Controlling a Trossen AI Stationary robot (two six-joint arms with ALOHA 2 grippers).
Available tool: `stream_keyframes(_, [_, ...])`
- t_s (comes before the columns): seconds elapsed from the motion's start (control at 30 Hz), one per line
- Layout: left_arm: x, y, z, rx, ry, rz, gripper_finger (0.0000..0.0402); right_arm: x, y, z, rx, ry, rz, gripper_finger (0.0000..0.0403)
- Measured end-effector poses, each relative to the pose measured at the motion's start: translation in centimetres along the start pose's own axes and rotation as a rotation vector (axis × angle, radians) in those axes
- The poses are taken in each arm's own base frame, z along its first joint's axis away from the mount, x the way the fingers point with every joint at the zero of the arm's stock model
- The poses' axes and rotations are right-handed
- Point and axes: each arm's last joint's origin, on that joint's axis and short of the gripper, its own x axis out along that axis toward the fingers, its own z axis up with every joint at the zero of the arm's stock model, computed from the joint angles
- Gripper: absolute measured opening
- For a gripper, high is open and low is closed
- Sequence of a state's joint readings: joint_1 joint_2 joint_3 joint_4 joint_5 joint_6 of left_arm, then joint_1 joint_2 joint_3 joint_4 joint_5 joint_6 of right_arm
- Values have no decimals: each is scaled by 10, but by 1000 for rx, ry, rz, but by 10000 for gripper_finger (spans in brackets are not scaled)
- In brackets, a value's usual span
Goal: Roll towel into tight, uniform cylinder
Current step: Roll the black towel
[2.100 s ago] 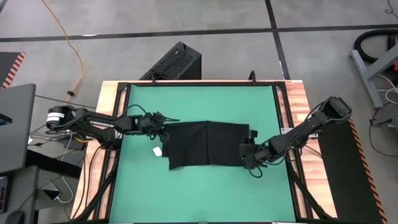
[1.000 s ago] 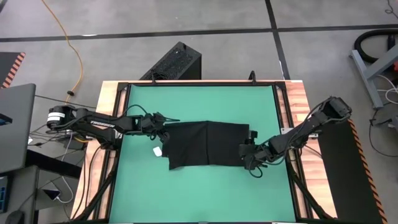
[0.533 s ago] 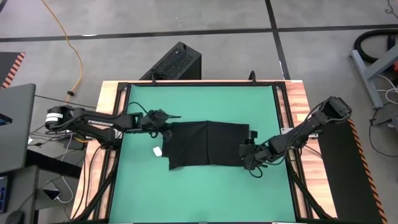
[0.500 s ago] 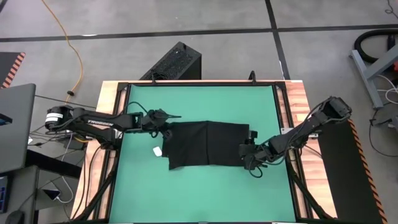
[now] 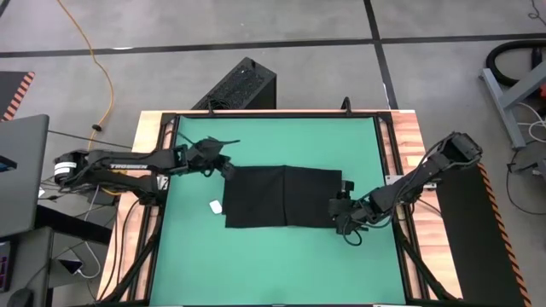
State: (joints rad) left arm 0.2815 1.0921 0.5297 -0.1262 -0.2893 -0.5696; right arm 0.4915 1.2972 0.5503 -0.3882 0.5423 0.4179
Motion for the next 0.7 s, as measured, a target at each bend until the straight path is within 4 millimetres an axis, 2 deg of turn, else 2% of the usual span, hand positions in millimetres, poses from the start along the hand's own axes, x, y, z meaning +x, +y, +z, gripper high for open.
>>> stream_keyframes(0.13, [-9,1,1,42,22,-51,0,0,0,0,1,-1,0,187])
stream_keyframes(0.37, [-6,2,-22,114,126,-29,15,0,0,0,1,-1,-1,190])
stream_keyframes(0.47, [-2,3,-28,109,168,-45,46,0,0,0,2,-1,-1,192])
stream_keyframes(0.7, [2,6,-34,50,141,-57,142,0,0,0,2,-5,-5,192])
